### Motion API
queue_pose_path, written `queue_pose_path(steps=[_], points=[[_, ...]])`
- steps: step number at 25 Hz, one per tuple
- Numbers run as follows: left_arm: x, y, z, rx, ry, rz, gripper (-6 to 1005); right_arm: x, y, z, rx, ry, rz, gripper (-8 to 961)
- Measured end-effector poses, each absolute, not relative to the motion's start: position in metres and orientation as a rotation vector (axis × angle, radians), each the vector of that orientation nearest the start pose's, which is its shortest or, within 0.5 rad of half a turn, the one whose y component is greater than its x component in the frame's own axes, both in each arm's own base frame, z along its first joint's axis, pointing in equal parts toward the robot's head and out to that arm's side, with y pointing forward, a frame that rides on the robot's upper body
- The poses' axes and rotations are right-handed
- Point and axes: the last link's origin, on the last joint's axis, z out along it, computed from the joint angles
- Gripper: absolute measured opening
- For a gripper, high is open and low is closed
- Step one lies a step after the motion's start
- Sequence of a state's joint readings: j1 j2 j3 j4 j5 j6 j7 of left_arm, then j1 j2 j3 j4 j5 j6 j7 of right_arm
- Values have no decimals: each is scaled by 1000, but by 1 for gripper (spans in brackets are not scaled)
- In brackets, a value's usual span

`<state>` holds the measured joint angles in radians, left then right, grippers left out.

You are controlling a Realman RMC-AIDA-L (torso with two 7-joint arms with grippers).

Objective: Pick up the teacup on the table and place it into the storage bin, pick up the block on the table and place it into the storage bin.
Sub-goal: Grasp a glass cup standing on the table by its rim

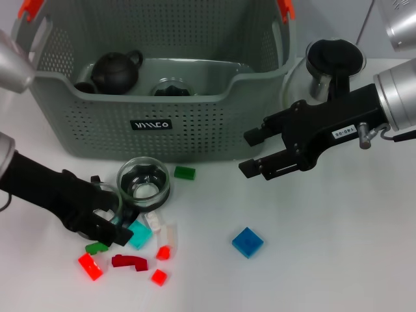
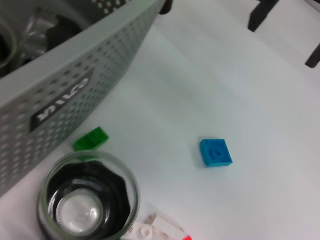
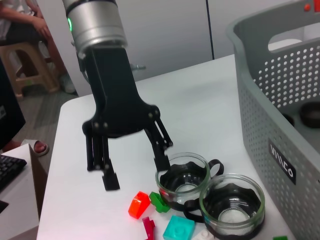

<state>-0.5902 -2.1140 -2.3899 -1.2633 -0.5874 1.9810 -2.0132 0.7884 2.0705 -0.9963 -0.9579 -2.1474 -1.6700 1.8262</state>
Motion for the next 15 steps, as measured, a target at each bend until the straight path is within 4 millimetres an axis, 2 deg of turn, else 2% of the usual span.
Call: queue_pose_path(steps=[8, 15], points=[[-232, 312, 41, -2919, -911, 242, 907, 142, 370, -5, -3132, 408, 246, 682], [-237, 316, 38, -2885, -881, 306, 907, 145, 370, -5, -3127, 409, 249, 682]])
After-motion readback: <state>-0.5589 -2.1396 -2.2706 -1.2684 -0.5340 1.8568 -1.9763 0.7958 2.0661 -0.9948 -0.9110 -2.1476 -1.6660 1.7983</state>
